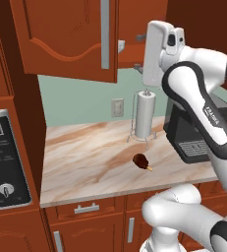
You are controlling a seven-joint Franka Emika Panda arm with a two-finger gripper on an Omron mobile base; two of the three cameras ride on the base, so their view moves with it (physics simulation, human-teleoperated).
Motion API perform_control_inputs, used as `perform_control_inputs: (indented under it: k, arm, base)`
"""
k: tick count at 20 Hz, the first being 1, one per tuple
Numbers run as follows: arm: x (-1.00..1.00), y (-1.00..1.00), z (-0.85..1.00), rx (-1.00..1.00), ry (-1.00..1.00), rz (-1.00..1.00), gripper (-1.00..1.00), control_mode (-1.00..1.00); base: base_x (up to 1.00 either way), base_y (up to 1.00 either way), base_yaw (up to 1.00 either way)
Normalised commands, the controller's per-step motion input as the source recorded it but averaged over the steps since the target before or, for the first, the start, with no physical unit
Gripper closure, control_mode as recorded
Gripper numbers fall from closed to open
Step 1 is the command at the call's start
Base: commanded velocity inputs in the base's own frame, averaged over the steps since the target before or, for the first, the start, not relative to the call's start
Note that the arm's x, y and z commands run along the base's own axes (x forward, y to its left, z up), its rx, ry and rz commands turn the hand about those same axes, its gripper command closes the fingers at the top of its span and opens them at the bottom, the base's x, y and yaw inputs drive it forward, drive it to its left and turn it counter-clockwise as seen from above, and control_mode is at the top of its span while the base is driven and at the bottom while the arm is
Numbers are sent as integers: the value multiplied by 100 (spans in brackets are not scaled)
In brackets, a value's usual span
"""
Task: Retrieve the tupperware from the cabinet, then place the raw meat into the tupperware to avoid contamination.
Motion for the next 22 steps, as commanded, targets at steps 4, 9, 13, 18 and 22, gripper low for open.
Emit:
perform_control_inputs:
  k: [4,9,13,18,22]
  arm:
    - [0,9,0,0,0,6,-100,-100]
    - [0,-2,0,0,-1,4,-100,-100]
    - [0,-13,0,0,0,1,-100,-100]
    - [0,-1,0,0,0,0,-100,-100]
    - [0,6,0,0,0,0,-100,-100]
  base:
    - [0,0,0]
    - [0,0,0]
    - [0,0,0]
    - [0,0,0]
    - [0,0,0]
